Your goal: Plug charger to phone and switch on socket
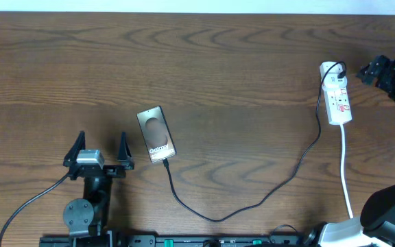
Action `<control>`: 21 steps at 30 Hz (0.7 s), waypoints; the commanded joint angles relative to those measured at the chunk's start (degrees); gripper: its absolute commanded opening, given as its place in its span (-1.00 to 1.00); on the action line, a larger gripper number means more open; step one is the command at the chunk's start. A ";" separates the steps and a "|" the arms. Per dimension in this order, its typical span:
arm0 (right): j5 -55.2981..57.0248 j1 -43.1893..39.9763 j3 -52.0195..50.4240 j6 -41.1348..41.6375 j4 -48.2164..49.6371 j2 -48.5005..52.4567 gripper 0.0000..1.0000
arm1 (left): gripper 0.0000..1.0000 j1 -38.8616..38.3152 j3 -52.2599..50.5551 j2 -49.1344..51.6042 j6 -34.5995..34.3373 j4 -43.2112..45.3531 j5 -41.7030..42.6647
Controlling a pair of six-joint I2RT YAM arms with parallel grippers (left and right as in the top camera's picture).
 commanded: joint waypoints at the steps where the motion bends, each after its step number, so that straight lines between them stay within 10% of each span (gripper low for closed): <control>1: -0.15 0.17 0.55 0.50 -0.07 0.00 0.99 | 0.94 0.31 -0.11 -1.79 -0.26 -1.95 -1.14; 21: -0.15 0.17 0.55 0.50 -0.09 0.00 0.99 | 0.94 0.57 -0.11 -2.12 3.58 -14.82 -1.73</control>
